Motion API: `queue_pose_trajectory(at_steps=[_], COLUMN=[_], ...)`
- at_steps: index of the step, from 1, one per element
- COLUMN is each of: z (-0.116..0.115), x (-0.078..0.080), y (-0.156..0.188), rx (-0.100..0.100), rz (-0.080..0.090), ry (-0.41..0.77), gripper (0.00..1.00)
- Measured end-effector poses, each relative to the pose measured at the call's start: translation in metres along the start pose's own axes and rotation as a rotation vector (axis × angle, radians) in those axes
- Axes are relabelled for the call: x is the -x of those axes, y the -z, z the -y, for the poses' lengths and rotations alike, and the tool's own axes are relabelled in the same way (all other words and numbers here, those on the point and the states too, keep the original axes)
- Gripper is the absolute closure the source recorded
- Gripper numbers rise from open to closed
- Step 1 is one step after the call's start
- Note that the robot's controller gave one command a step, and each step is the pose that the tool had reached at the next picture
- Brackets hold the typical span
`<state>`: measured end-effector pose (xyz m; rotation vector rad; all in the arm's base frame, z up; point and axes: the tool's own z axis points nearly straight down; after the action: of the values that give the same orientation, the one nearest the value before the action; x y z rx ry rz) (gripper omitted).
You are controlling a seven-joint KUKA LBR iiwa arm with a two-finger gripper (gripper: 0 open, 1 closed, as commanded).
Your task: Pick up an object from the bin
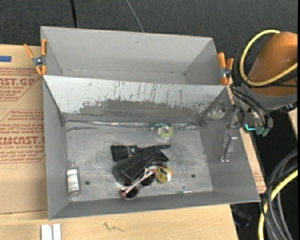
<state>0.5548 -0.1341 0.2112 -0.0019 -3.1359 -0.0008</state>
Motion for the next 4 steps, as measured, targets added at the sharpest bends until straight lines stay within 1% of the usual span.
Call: queue_pose_trajectory(at_steps=[1, 2, 3, 4], z=[-0.001, -0.021, -0.069, -0.093], x=[0.002, 0.000, -0.012, -0.065], y=[0.005, -0.035, -0.053, -0.052], rx=[-0.001, -0.002, -0.001, -0.001], rz=[0.008, 0.012, 0.006, 0.006], ry=[0.002, 0.101, 0.321, 0.397], gripper=[0.00, 0.00, 0.00, 0.00])
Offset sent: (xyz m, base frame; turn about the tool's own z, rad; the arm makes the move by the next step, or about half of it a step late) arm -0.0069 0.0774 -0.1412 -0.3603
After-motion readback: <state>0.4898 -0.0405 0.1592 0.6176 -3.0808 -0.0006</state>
